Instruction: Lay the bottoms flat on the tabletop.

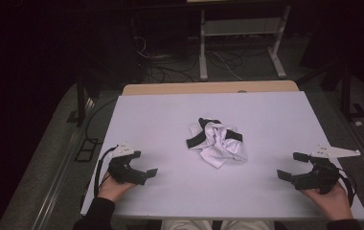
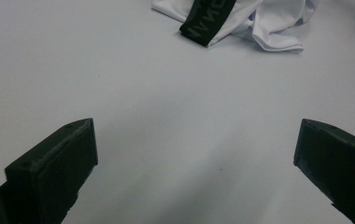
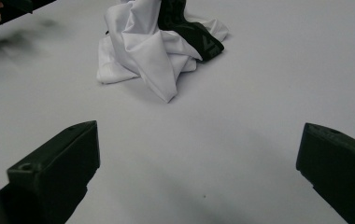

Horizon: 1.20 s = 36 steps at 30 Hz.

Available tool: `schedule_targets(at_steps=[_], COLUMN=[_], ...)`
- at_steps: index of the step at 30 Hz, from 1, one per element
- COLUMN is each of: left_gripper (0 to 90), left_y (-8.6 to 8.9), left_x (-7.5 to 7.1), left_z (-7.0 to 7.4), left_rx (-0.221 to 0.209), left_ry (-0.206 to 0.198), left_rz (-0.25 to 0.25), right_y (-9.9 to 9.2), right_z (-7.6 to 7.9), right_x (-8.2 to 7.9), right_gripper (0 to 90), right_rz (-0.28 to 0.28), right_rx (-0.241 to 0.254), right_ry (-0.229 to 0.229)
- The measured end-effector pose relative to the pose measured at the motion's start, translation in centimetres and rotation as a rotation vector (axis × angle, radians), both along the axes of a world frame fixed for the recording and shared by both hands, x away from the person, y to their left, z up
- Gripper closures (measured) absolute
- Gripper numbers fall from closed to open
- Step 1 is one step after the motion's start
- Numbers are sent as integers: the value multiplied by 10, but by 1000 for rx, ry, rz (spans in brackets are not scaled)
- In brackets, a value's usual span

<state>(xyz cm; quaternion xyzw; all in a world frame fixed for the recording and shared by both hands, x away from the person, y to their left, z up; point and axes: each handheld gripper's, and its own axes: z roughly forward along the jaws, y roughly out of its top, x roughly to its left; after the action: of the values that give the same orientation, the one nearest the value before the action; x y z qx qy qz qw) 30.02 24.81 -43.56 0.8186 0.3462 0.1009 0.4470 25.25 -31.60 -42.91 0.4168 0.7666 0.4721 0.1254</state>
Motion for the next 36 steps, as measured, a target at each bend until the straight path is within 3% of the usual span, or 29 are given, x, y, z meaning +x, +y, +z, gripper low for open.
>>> schedule_targets(at_steps=[24, 36], left_gripper=[1, 1], left_y=[1, -1], left_x=[0, 3], left_z=[3, 11], left_rx=[-12, -7], left_ry=[-9, -36], left_rz=[-3, -15], right_y=[-2, 1], right_z=[5, 12], right_x=[-1, 8], right_gripper=[0, 0], right_rz=[-15, -4], right_rx=[9, 2], right_ry=[-20, -38])
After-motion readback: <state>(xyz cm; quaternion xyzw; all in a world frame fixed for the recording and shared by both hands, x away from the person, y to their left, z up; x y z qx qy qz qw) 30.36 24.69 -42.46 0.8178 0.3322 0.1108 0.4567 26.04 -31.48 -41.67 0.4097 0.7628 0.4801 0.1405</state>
